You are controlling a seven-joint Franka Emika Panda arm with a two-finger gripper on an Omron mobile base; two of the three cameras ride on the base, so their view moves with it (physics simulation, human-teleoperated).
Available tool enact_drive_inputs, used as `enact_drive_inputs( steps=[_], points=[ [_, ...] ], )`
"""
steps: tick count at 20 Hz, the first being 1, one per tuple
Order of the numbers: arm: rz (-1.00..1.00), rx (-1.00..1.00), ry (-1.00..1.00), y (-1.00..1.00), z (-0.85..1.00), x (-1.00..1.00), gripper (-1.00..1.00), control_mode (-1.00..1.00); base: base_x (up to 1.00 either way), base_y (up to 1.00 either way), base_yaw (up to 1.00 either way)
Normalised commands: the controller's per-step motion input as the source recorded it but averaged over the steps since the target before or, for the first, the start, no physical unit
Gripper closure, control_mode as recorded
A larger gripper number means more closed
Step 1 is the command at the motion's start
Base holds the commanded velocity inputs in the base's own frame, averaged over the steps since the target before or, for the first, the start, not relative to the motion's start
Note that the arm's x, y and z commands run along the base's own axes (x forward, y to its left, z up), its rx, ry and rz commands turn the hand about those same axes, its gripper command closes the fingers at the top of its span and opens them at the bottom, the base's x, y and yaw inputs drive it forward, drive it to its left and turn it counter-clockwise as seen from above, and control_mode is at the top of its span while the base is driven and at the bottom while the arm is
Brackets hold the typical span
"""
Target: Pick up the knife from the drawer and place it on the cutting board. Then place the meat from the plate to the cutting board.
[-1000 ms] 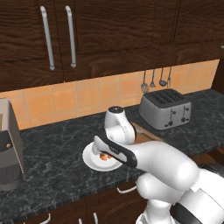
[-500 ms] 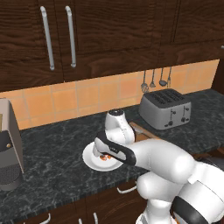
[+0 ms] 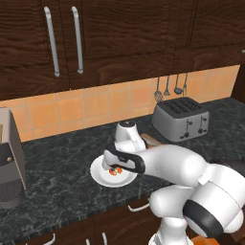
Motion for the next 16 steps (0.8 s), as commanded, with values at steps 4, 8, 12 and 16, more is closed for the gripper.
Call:
enact_drive_inputs(
  steps=[4, 8, 12, 16],
  points=[
    [0.00, -0.01, 0.00, 0.00, -0.23, 0.00, -1.00, -1.00, 0.00, 0.00, 0.00],
    [0.00, 0.00, 0.00, 0.00, -0.19, 0.09, -1.00, -1.00, 0.00, 0.00, 0.00],
    [0.00, 0.00, 0.00, 0.00, 0.00, 0.19, -1.00, -1.00, 0.00, 0.00, 0.00],
    [0.00, 0.00, 0.00, 0.00, -0.01, 0.17, -1.00, -1.00, 0.00, 0.00, 0.00]
  ],
)
